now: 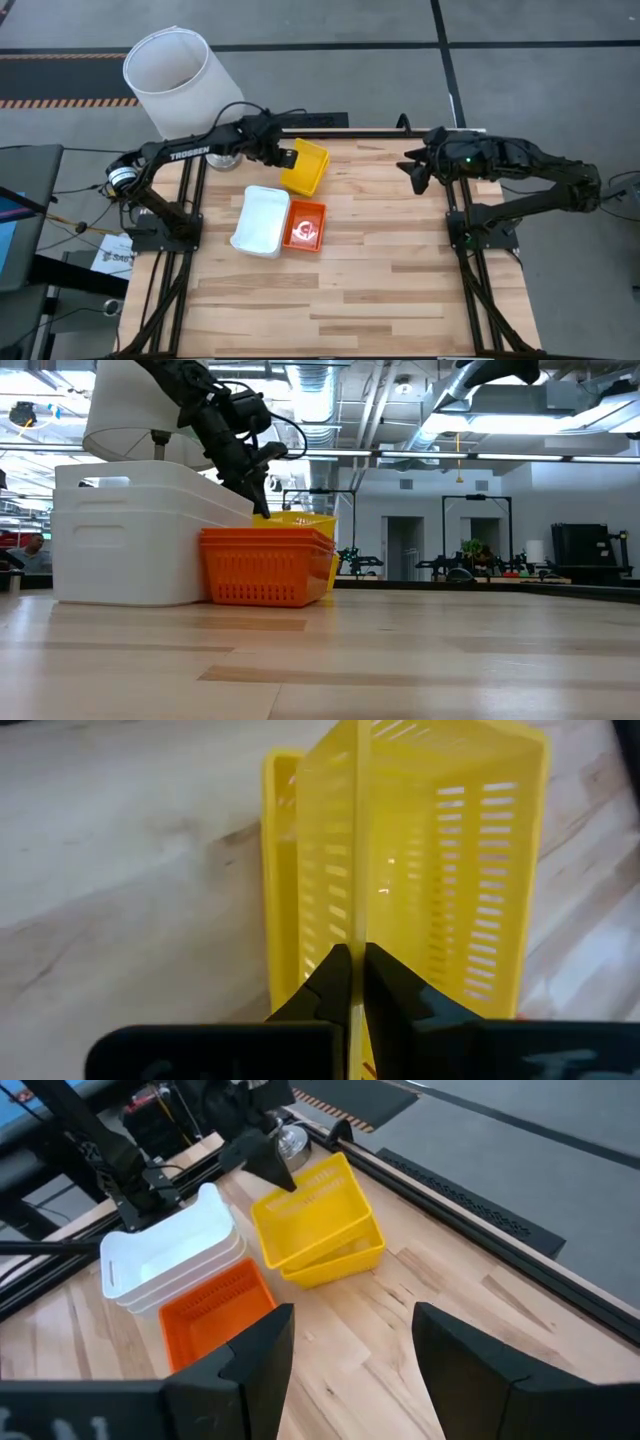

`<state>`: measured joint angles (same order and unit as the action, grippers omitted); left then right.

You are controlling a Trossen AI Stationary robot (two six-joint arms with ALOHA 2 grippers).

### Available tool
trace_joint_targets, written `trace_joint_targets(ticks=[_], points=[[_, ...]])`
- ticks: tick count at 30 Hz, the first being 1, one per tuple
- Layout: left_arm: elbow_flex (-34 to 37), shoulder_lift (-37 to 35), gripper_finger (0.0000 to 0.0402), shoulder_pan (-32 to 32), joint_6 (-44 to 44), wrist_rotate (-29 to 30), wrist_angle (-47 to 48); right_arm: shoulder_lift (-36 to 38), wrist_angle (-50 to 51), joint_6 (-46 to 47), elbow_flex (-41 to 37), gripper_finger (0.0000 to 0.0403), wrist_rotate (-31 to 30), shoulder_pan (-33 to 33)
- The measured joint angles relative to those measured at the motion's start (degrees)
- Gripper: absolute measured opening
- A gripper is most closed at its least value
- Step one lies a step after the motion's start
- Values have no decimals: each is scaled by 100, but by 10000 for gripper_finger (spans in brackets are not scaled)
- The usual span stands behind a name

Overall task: Stack baskets by color
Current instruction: Stack the yellow bin on the left yellow bin

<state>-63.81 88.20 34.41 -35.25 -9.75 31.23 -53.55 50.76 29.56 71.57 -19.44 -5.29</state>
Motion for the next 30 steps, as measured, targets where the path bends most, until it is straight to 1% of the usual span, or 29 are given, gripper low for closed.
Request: trace_joint_targets(ticks=[7,15,19,24,30], points=[[0,0,0,0,155,-32,174,-62,0,0,0,225,2,43],[0,2,0,2,161,-333,187,-84,-4,0,0,225,3,43],[0,2,8,2,158,-351,191,-89,-3,0,0,225,3,43],[0,2,36,2,161,-352,187,-88,-4,0,0,225,4,43],[0,2,96,2,264,-400,187,-88,-4,0,0,225,4,43]])
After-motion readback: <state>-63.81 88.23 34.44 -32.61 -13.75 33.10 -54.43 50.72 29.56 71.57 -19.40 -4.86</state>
